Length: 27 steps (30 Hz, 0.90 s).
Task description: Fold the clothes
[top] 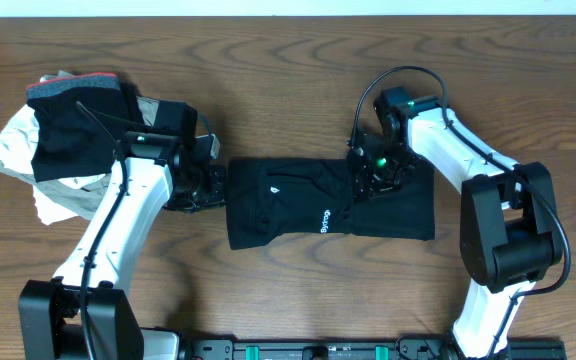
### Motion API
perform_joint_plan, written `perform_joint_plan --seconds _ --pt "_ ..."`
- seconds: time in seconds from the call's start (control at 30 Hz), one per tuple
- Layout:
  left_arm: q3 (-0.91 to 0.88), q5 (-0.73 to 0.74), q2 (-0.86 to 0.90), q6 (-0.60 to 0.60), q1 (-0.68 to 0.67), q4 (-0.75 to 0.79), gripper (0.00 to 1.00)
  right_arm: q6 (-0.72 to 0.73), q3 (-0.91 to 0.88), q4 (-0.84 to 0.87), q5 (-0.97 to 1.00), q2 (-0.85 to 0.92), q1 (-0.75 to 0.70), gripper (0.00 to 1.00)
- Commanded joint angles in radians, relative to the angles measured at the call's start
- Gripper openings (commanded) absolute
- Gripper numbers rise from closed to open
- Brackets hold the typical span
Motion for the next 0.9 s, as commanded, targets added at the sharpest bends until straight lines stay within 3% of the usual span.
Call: perform_joint_plan --seconds 0.0,0.2,0.37,0.4,0.57,0.63,0.87 --pt "0.013 0.005 -0.008 -0.005 0.0 -0.004 0.23 -0.043 0.002 0.003 -0.06 -0.014 0.009 0.31" --pt "0.011 0.005 -0.008 -0.005 0.0 -0.004 0.23 0.021 0.002 -0.008 0.083 -0.015 0.007 0.21" --pt "0.006 0.005 -0.007 -0.005 0.0 -0.003 0.24 0.055 0.02 -0.011 0.127 -0.06 0.005 0.22" --pt "0.006 0.005 -0.007 -0.005 0.0 -0.002 0.38 0.055 0.028 -0.012 0.127 -0.078 0.005 0.22" --pt "0.006 0.005 0.001 -0.005 0.0 0.027 0.74 0.058 0.056 0.008 0.159 -0.184 -0.003 0.29" --pt "0.006 0.006 0.014 -0.005 0.0 0.044 0.76 0.079 0.056 0.018 0.198 -0.207 -0.008 0.33" --pt "0.006 0.114 0.12 0.055 0.0 0.129 0.79 0.089 0.032 0.015 0.225 -0.207 -0.013 0.33"
